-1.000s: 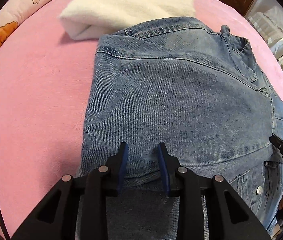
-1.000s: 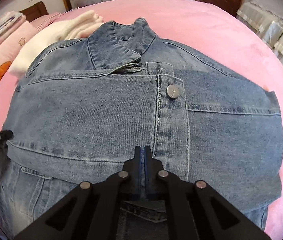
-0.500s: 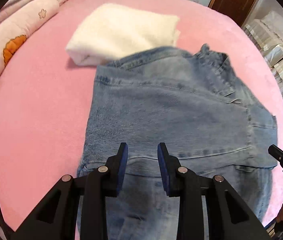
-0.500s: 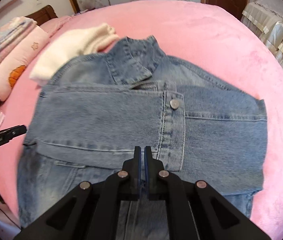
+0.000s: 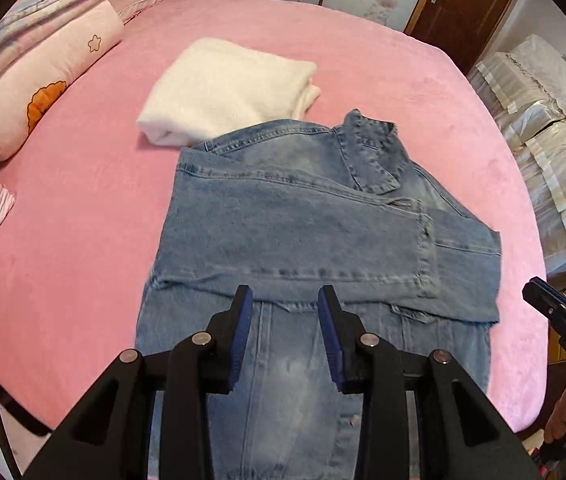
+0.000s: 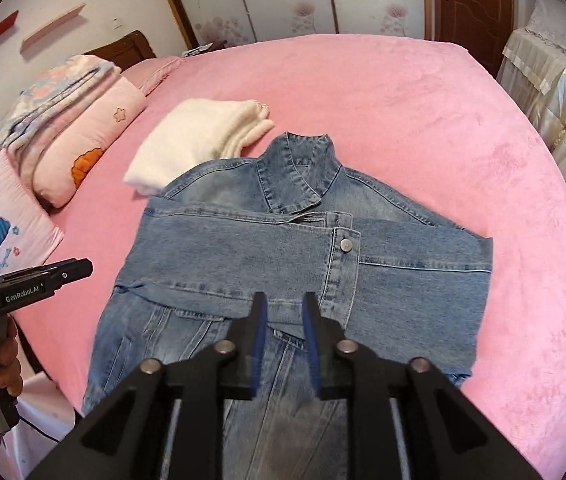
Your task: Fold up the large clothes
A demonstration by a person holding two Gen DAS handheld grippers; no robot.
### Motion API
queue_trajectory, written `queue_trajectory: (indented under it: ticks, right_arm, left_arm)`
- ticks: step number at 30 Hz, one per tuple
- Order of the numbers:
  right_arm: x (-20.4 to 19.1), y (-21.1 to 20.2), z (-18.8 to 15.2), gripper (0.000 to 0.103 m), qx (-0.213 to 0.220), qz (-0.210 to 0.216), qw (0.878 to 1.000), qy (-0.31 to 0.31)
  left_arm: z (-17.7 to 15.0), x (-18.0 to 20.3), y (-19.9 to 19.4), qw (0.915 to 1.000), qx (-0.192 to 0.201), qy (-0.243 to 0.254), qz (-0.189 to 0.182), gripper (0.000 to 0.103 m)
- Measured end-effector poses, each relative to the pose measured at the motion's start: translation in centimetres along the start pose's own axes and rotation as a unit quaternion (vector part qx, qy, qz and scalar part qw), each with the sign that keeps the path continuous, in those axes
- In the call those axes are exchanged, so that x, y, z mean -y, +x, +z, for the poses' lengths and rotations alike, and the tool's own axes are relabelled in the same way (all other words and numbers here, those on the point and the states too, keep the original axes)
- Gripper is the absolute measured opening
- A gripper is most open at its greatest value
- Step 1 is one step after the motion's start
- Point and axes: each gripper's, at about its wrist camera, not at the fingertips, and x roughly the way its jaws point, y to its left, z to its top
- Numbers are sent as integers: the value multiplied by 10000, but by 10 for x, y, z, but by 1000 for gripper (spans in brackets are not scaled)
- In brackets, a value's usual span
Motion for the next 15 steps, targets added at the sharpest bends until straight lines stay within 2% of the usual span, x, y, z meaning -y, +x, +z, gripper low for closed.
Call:
queue_trajectory:
  ticks: [9,13,15]
  right_arm:
    - [12,-26,-35,24,-182,150,9996,122]
    - [14,-29,-64,24,-310,11,9990,328]
    - [14,-31,-77,24,-367,-37,9983,448]
  left_arm:
    - [-37,-5,-24,9998,-206,12,16,35]
    - [-54,-16,-26,9997,-251,78,21,48]
    - [-62,-24,-27,9995,-277,121,-35,48]
